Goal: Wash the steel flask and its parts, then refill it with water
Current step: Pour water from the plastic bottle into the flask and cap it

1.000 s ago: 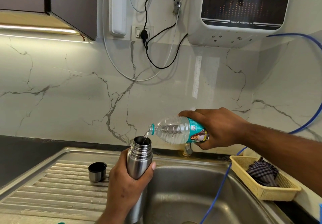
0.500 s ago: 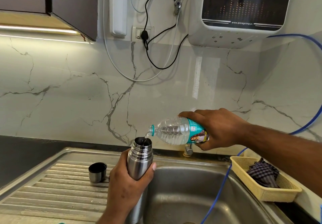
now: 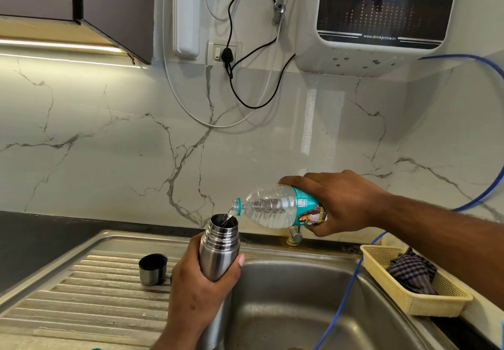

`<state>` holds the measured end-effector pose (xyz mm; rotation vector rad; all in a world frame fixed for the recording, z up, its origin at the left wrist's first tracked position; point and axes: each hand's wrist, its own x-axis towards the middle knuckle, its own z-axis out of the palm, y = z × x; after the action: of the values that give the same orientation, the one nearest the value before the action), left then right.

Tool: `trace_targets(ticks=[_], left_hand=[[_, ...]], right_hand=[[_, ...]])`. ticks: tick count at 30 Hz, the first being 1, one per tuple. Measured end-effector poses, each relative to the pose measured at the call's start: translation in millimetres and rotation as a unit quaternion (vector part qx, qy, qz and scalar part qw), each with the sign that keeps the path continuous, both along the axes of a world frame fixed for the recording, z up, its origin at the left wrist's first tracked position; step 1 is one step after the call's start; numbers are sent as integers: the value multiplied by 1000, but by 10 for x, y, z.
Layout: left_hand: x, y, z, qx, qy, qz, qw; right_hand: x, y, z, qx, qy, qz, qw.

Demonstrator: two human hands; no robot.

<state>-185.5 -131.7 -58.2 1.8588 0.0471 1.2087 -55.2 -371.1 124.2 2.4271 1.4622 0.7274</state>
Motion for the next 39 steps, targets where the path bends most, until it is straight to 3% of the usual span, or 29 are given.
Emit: trace_targets(ticks=[30, 39], left_hand=[[23, 22, -38, 1, 13, 6, 1000], [15, 9, -23, -7, 12, 1, 1000]], right_hand=[[-29, 15, -43, 1, 10, 6, 1000], [-134, 69, -260, 38, 69, -15, 997]])
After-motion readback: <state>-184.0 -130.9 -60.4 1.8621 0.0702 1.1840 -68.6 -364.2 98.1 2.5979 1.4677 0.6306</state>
